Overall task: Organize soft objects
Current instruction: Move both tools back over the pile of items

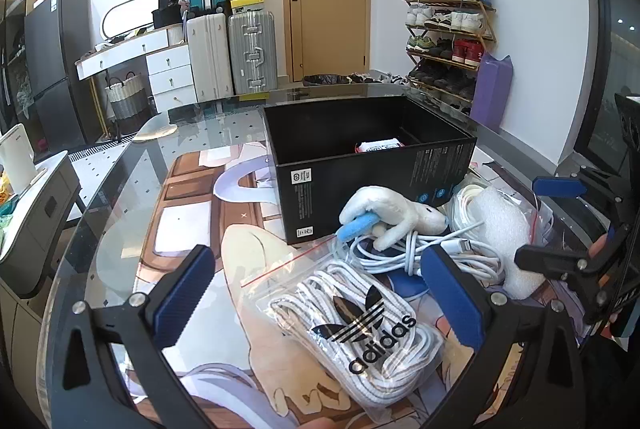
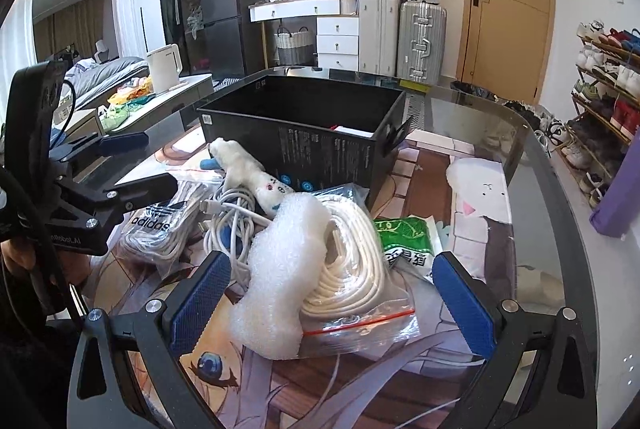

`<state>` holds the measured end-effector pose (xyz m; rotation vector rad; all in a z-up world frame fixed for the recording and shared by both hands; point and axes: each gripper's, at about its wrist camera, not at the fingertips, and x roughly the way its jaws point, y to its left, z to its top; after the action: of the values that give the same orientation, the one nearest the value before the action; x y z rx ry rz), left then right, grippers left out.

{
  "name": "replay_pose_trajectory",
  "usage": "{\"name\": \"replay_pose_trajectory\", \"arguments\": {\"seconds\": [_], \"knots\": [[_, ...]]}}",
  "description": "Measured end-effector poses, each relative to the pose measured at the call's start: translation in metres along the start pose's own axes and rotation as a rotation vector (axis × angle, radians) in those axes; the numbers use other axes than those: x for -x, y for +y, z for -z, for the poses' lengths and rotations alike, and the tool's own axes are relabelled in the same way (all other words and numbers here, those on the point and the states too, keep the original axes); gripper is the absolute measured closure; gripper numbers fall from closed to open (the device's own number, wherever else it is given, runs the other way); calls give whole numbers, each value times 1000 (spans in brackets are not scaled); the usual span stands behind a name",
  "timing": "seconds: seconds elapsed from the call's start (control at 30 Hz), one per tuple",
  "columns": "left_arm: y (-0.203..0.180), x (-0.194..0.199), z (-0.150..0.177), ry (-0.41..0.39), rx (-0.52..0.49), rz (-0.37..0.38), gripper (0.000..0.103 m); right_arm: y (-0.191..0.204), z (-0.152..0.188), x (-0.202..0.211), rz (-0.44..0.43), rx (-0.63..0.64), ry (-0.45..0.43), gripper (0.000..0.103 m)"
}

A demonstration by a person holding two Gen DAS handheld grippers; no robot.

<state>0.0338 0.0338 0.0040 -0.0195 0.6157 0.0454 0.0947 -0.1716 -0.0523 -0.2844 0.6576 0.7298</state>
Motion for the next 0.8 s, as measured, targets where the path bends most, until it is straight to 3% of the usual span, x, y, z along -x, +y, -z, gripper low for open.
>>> {"name": "replay_pose_trajectory", "arguments": {"seconds": [0.2,0.43,0.8], "knots": [[1,-2,0,8,3,7,0,9,2,-14,51,43,39,1],[2,-3,1,14,9,12,0,-2,2,-8,103,42,23,1],[3,-5,0,22,19,20,0,-3,2,-7,122,50,16,1]]}}
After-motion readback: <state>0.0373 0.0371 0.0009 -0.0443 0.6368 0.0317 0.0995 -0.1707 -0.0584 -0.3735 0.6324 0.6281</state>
